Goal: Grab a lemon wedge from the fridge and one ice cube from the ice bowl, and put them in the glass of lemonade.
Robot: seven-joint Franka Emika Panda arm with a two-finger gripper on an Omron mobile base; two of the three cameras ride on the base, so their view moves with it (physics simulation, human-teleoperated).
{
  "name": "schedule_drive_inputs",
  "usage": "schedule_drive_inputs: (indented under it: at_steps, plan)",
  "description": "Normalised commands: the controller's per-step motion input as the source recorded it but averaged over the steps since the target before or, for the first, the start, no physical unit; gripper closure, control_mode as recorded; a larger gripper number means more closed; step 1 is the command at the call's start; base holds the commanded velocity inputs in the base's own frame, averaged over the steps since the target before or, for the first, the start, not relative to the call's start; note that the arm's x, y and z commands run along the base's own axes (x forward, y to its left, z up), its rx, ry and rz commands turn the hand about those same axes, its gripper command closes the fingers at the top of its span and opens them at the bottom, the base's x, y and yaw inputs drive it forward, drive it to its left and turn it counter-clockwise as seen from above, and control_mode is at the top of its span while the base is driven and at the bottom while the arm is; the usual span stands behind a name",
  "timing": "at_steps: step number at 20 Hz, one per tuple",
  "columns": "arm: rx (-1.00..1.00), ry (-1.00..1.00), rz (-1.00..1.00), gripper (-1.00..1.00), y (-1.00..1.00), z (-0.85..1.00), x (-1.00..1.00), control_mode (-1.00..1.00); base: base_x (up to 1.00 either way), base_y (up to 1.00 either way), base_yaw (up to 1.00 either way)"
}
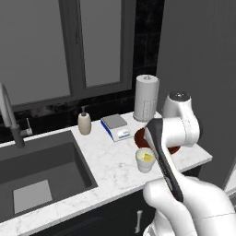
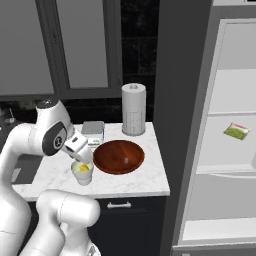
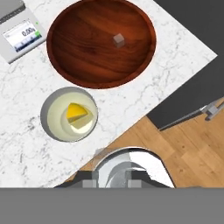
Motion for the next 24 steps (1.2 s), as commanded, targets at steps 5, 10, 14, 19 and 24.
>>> schedule_drive_inputs:
  at_steps: [5,10,14,19,24]
  plan:
    - [0.0,0.09,0.04,1.0,0.38,-0.1,0.07,-1.0,0.0,0.0,0.0]
    - [0.0,0.15,0.06,1.0,0.17,-0.23,0.24,-1.0,0.0,0.0,0.0]
    - [-0.11,0.19,0.12,1.0,0.03,-0.19,0.15,-1.0,0.0,0.0,0.0]
    - [-0.17,0.03,0.16,1.0,0.0,-0.03,0.02,-1.0,0.0,0.0,0.0]
    - [-0.15,0.0,0.19,1.0,0.0,-0.08,0.0,-1.0,0.0,0.0,0.0]
